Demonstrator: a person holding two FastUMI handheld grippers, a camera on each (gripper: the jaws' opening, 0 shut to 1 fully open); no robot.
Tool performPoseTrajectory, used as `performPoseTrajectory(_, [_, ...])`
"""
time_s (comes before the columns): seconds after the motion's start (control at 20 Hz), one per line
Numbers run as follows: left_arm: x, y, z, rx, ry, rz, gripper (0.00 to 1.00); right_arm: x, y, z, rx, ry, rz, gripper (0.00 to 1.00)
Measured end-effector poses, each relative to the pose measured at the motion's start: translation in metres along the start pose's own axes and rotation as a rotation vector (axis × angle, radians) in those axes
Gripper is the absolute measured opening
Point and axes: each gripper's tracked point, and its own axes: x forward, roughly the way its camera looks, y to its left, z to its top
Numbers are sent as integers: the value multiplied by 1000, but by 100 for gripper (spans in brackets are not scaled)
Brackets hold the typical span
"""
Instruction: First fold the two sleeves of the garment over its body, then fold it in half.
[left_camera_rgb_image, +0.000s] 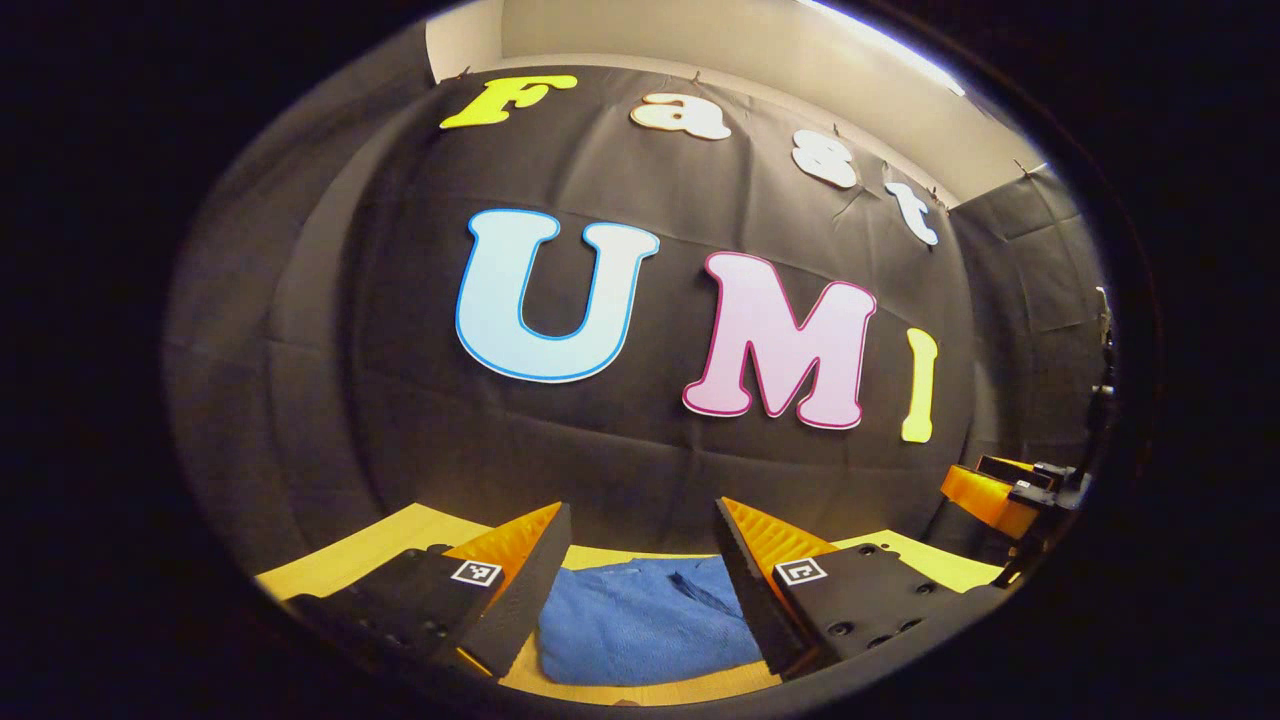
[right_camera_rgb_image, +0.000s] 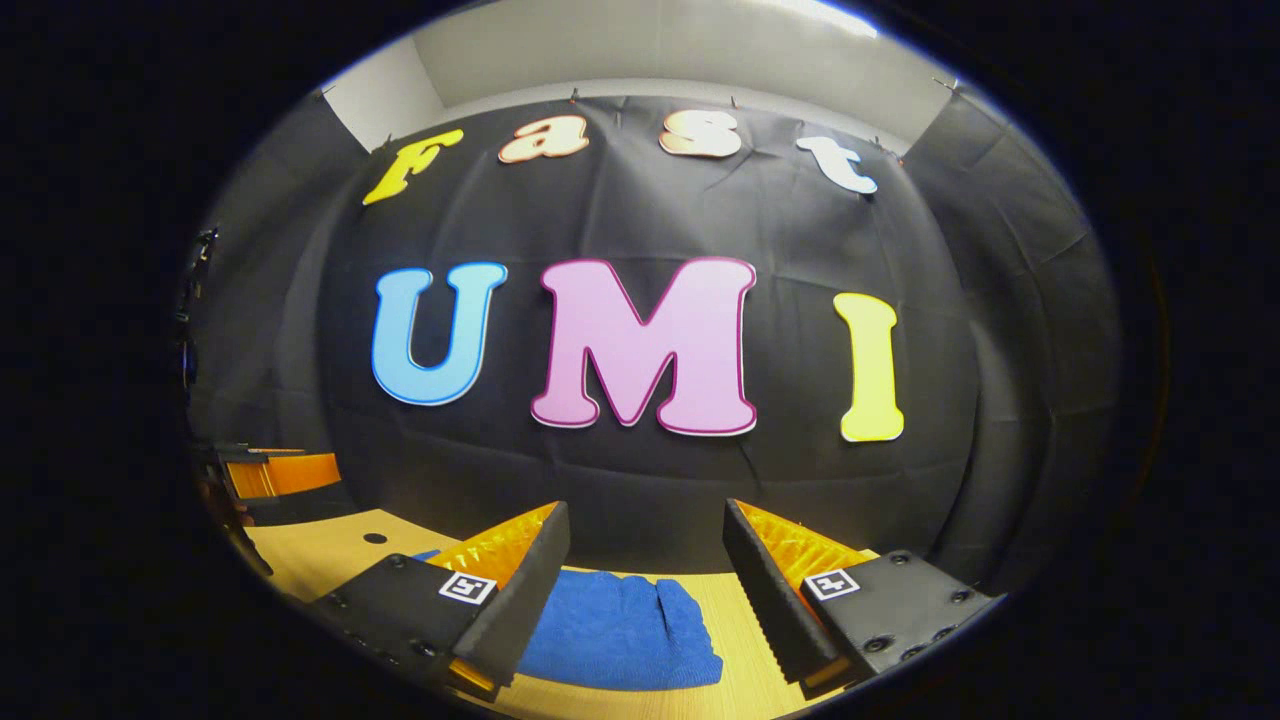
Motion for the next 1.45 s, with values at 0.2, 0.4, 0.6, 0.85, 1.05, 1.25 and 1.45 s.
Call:
performPoseTrajectory(0.2, [-57, -11, 20, 9, -41, 0, 81, -24, 2, 10, 6, 3, -11, 96])
performPoseTrajectory(0.4, [-112, -12, 1, -47, 87, 9, 81, -43, -14, 15, -51, 21, -78, 96])
performPoseTrajectory(0.6, [-170, -2, 21, -29, 55, 80, 82, -69, -12, 10, -82, 99, -65, 91])
performPoseTrajectory(0.85, [-229, -14, 70, 69, -53, 74, 81, -98, -3, 20, -69, 163, -11, 99])
performPoseTrajectory(1.05, [-263, -28, 96, 88, -110, 51, 81, -103, 3, 37, -65, 120, -3, 96])
performPoseTrajectory(1.25, [-288, -48, 112, 93, -103, 14, 80, -112, 14, 46, -34, 101, 11, 99])
performPoseTrajectory(1.45, [-306, -58, 128, 122, -133, -23, 81, -116, 17, 47, -34, 90, 0, 99])
